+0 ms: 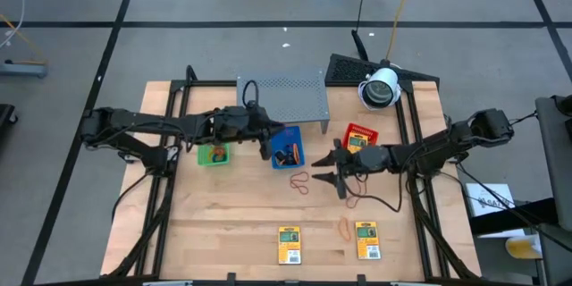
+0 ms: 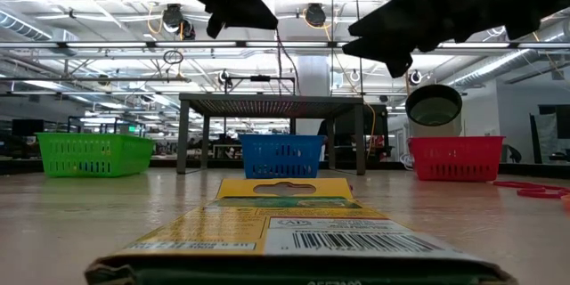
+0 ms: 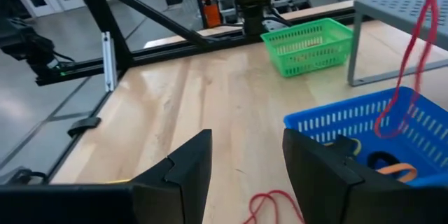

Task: Pick & Place Office Desk Supplies
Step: Put the red rubber band into the blue bin, then put the orange rubber band into the blue bin

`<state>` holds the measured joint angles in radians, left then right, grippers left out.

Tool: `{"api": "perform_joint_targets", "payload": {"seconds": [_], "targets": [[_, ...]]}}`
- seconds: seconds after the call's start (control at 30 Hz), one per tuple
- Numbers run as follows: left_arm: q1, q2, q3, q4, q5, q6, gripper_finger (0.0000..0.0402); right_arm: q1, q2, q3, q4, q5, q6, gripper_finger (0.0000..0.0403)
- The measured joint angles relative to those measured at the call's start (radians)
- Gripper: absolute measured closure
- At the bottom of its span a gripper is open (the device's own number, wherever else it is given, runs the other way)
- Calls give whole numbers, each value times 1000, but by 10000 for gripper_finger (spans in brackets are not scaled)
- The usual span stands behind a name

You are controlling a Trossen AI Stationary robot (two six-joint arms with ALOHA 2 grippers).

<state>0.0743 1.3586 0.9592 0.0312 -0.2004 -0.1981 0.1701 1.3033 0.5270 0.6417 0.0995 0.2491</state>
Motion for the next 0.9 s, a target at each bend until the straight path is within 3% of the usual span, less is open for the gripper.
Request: {"api": "perform_joint_targets", "payload": {"seconds": [0.37, 0.5, 0.57, 0.67, 0.9], "targets": [[-2, 0, 0, -19, 1, 11, 210, -7, 0, 0, -27, -1, -3, 238], [-14, 0, 0, -36, 41, -80, 169, -7, 0, 0, -27, -1, 0, 238], [-14, 0, 0, -60, 112, -156, 158, -7, 0, 0, -27, -1, 17, 238], [-13, 3, 0, -87, 127, -235, 152, -7, 0, 0, -26, -2, 32, 238], [-10, 9, 0, -111, 196, -334, 174, -7, 0, 0, -22, -28, 55, 238]]}}
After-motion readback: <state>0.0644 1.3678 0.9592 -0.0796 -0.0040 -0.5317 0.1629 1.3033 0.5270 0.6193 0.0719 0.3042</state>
